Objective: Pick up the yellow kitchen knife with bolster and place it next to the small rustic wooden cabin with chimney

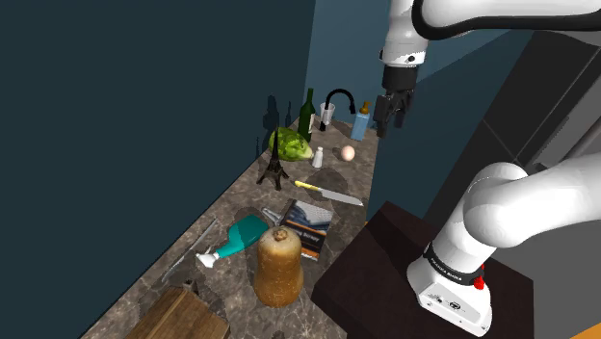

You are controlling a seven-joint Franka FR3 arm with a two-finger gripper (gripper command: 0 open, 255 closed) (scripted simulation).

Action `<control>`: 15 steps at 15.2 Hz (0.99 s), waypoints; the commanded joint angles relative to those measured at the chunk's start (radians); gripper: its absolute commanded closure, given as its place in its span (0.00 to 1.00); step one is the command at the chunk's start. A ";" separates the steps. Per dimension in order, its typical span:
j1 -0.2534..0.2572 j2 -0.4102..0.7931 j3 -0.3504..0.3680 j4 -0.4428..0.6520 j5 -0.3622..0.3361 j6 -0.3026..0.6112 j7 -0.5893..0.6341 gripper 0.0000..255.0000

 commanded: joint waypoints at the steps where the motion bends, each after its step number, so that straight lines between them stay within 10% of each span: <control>1: 0.000 0.000 0.000 0.000 0.000 0.000 0.000 0.00; 15: -0.013 0.322 -0.173 -0.175 -0.110 0.528 -0.274 0.00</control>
